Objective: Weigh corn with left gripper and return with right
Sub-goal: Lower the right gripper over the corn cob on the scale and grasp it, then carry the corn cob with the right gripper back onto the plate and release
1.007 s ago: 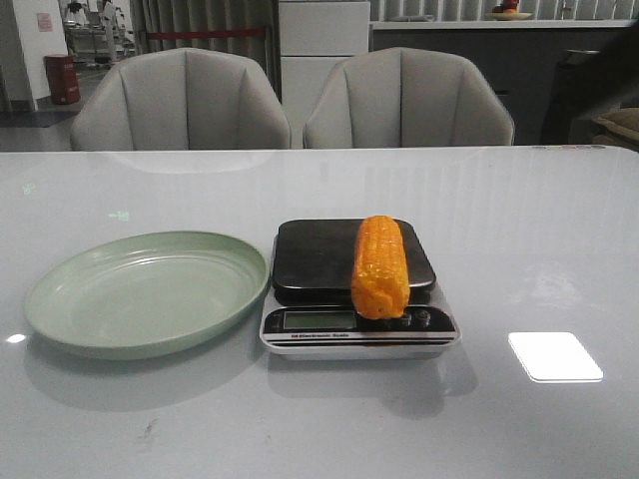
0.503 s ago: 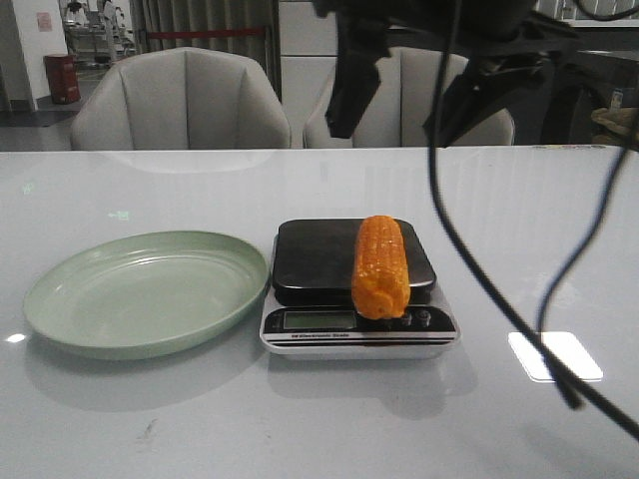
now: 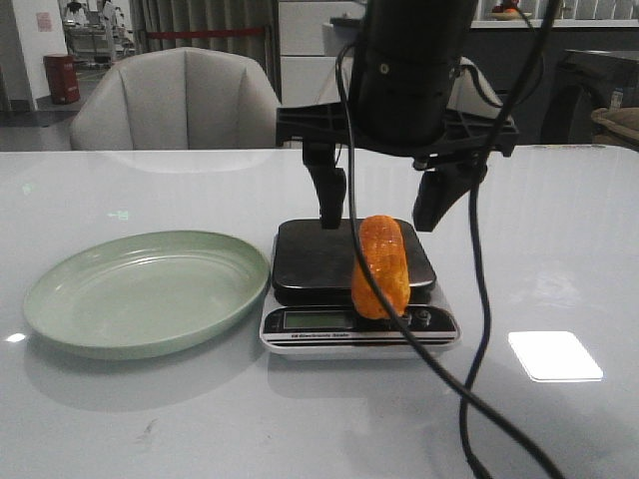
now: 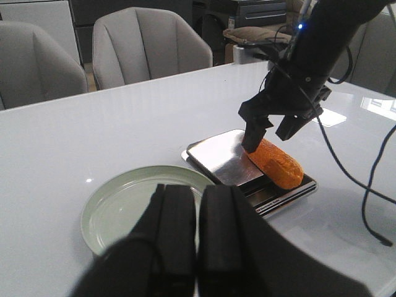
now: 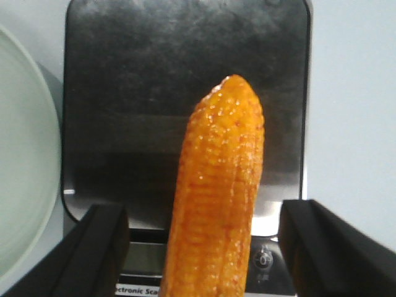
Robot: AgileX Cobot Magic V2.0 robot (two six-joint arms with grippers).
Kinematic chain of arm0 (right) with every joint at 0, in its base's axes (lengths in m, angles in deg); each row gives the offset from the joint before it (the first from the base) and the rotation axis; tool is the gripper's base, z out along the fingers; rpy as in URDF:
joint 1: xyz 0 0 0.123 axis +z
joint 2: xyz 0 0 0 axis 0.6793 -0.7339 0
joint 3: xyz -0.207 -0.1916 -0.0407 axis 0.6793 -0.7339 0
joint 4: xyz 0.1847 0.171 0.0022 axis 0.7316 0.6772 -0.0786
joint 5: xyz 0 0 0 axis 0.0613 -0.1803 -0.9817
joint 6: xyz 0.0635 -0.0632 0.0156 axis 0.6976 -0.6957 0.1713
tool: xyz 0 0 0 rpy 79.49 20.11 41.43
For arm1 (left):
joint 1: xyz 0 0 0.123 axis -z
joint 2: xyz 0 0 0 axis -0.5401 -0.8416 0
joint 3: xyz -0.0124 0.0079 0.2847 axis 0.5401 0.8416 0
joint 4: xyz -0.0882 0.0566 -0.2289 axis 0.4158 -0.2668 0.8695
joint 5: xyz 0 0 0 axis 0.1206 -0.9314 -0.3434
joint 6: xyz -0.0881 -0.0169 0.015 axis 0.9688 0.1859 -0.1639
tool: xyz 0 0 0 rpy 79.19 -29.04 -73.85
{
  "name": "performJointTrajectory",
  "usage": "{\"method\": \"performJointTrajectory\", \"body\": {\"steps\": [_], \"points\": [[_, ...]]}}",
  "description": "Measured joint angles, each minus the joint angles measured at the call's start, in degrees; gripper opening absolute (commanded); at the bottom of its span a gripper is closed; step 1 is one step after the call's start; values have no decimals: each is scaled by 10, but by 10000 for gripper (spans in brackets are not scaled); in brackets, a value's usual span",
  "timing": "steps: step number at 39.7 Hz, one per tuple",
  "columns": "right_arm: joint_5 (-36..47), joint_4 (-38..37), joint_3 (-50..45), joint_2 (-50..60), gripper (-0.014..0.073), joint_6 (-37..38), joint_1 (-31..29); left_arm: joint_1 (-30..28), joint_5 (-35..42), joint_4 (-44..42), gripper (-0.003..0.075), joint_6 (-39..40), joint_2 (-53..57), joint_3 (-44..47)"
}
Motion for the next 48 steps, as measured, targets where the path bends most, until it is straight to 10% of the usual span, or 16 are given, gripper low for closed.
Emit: {"method": "performJointTrajectory", "body": {"steps": [17,39,48], "points": [[-4,23,30,-40,143,6,4,0,0,0,124,0,0,0],[163,65,101,-78,156,8,104,0,0,0,124,0,0,0],[172,96,131,-137,435,8,109,0,0,0,124,0,0,0]]}}
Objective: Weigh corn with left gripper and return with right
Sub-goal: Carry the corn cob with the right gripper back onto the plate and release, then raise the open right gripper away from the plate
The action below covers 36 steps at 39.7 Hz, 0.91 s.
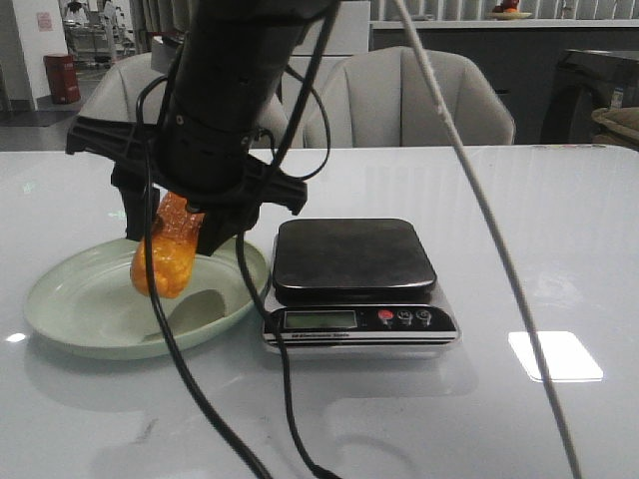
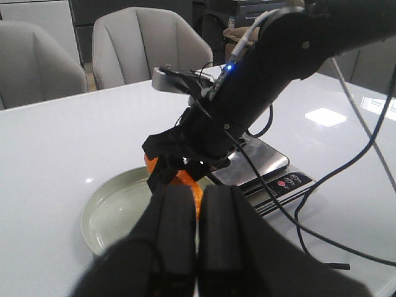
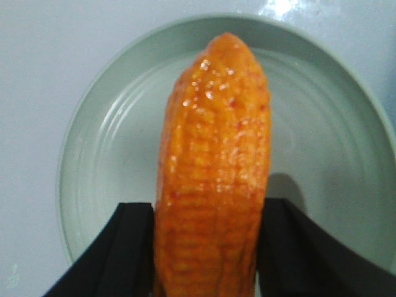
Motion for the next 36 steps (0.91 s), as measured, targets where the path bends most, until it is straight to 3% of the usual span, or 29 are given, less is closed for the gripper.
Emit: {"method": "performJointTrajectory", "body": {"steps": [3,6,16,24,36], "points": [[0,4,11,-13,530,0,5,0,0,0,124,0,0,0],[1,6,18,-21,572,0,9,0,0,0,124,0,0,0],[9,9,22,-18,575,0,9,0,0,0,124,0,0,0],[-64,11,22,36,575,-6,-31,0,0,0,124,0,0,0],[-229,11,22,123,575,-211,-99,0,0,0,124,0,0,0]]}}
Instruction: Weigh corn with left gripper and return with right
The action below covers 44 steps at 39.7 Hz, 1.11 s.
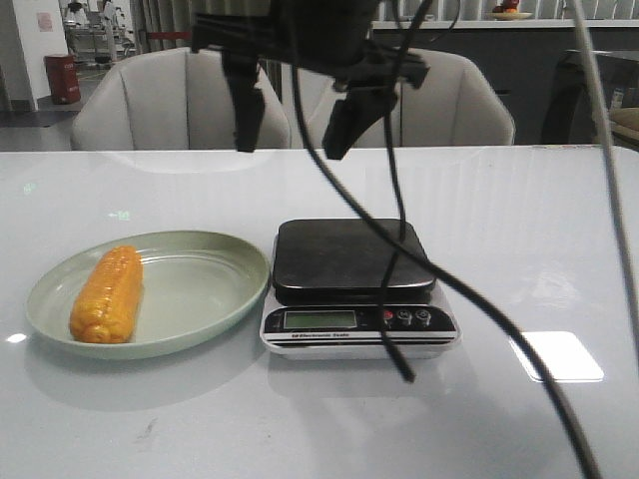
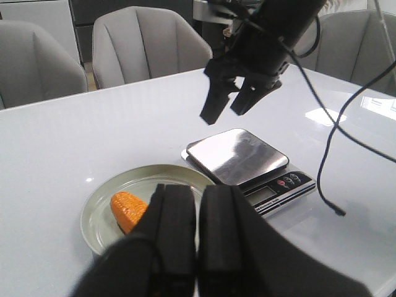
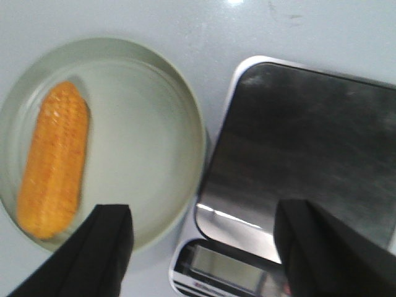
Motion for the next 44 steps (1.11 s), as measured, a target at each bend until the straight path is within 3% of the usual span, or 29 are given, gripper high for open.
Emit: {"method": "performJointTrajectory", "body": {"steps": [7,14,31,44], "points": [[-40,0,-24,72,575,-114,-35,0,0,0,124,0,0,0],[-7,-1,-116,170,575,-153,-63,0,0,0,124,0,0,0],[201,-1,-458,498,575,-170,-60,0,0,0,124,0,0,0],[308,-1,-682,786,575,-171,-60,0,0,0,124,0,0,0]]}}
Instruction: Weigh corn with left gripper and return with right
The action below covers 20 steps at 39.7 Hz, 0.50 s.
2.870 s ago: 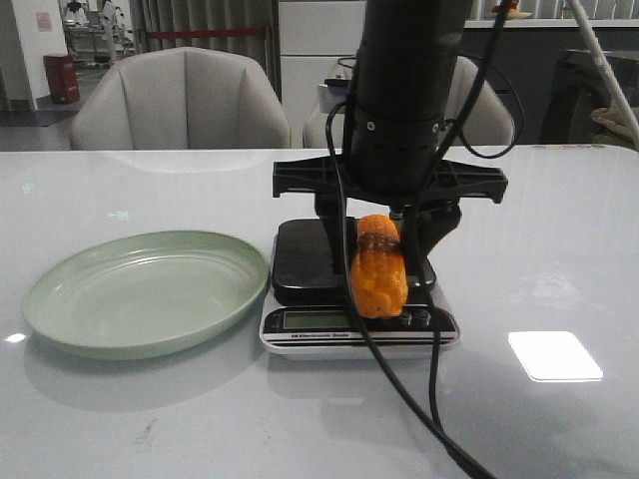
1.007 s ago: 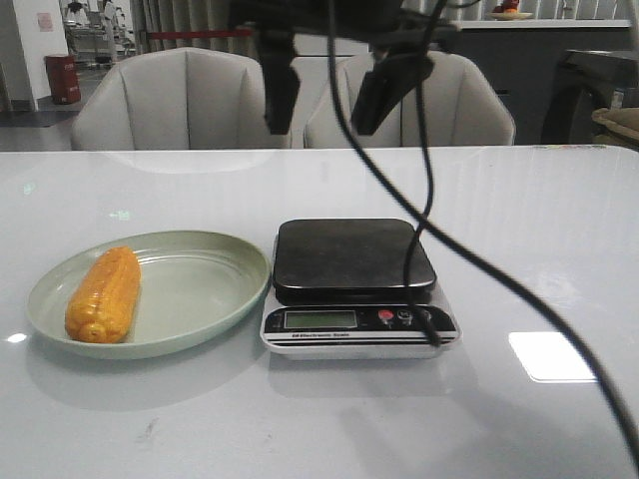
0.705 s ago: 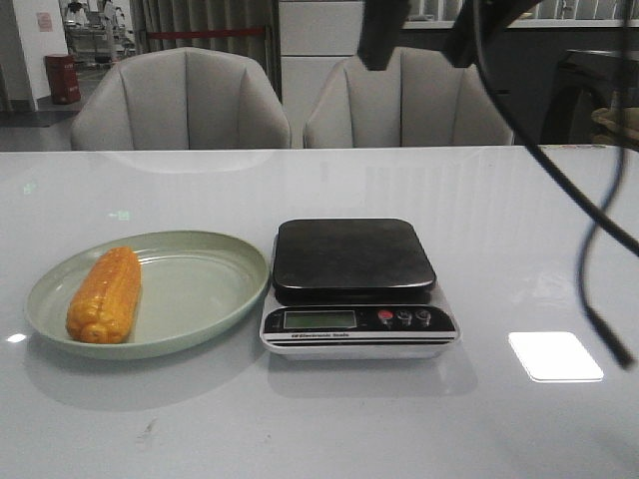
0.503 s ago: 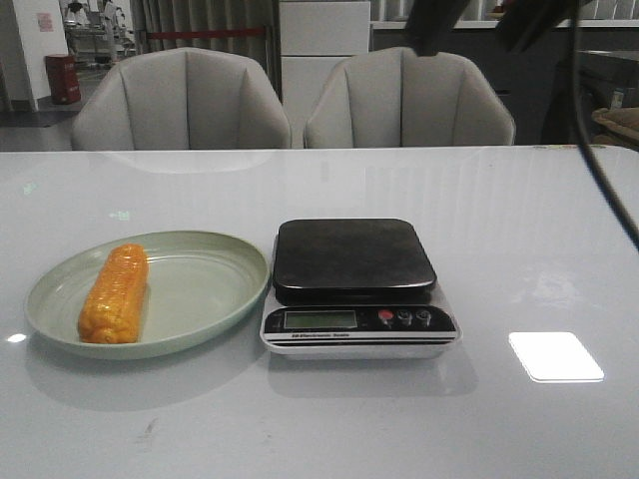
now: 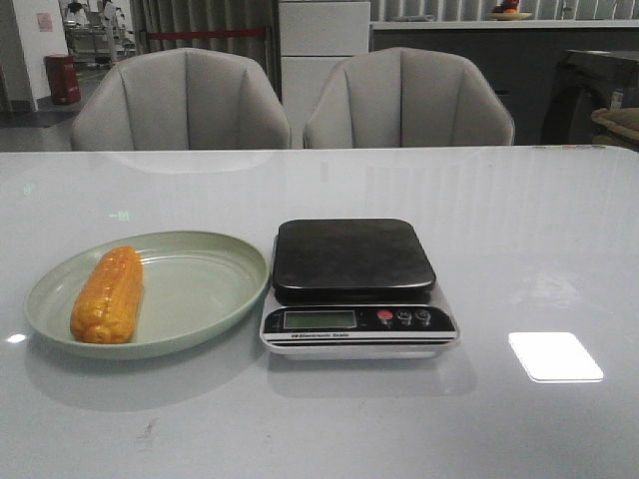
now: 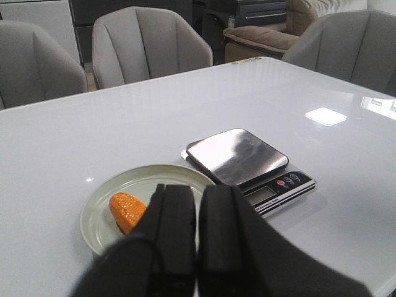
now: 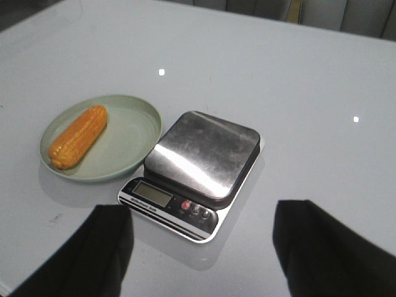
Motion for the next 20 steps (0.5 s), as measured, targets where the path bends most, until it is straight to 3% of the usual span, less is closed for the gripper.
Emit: {"method": "performJointTrajectory", "body": {"steps": [10,17,20], "points": [[64,-1,-111,183,575,0,0,0,-1,0,124,0,0,0],[131,-6,-178,229,573,0,0,0,-1,0,124,0,0,0],[151,-6,-196,229,517,0,0,0,-1,0,124,0,0,0]]}}
